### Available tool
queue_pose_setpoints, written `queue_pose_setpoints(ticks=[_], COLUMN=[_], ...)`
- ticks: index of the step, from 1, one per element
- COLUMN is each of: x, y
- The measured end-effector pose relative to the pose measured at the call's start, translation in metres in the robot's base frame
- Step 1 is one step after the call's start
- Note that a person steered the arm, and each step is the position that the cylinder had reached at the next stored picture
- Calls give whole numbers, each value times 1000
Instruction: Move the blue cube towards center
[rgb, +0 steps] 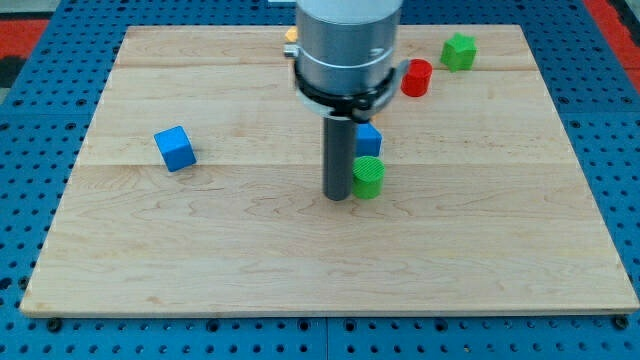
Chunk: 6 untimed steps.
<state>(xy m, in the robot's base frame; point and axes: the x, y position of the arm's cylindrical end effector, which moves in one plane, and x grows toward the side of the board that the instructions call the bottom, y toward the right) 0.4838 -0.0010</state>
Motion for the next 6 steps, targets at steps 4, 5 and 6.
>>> queue_pose_setpoints(ticks=[4, 5, 6], x=[-74, -70, -12], y=[-230, -189, -139])
